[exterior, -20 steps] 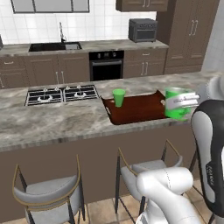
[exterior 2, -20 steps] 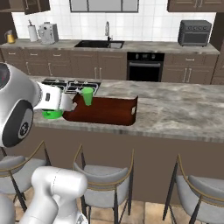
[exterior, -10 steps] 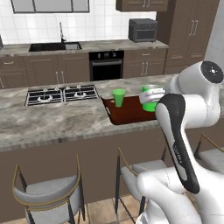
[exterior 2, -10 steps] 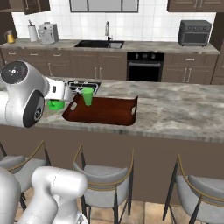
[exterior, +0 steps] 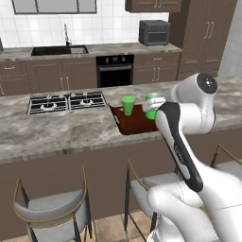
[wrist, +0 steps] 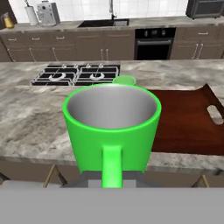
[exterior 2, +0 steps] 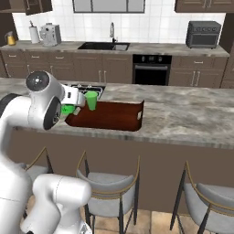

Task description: There is a tray on the dining counter. Grab the cup, mug, and pitcher and place them on the tray. The pitcher may be placed next to the tray if it cannot fit the tray.

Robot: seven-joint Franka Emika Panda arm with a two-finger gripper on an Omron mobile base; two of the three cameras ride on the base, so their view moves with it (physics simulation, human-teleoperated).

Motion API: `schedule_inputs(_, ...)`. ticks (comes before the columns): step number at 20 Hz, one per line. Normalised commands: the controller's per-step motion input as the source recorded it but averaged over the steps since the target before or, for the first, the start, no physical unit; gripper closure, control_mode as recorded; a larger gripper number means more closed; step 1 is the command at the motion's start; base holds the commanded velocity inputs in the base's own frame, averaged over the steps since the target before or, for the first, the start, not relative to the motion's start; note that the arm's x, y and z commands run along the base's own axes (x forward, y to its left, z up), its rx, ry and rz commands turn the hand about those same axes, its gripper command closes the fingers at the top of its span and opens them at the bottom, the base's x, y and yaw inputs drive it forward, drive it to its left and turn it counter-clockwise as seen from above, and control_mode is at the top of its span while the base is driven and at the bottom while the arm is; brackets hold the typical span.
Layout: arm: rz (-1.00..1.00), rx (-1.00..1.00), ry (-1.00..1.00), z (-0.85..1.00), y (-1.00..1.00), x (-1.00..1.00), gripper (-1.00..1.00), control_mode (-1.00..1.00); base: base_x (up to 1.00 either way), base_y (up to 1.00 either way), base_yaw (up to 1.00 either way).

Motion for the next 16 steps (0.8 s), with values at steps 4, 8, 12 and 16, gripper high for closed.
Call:
schedule_inputs(4, 0.04, 0.00, 0.00, -0.42, 0.00, 0.35, 1.00, -1.00, 0.00, 0.00, 0.00)
schedule_inputs(8, 0.03, 0.00, 0.00, -0.32, 0.00, 0.41, 1.00, -1.00, 0.00, 0.00, 0.00)
schedule_inputs(12, 0.02, 0.00, 0.00, -0.26, 0.02, 0.40, 1.00, -1.00, 0.00, 0.00, 0.00)
schedule_inputs(16, 0.01, 0.00, 0.00, -0.27, 0.03, 0.40, 1.00, -1.00, 0.00, 0.00, 0.00)
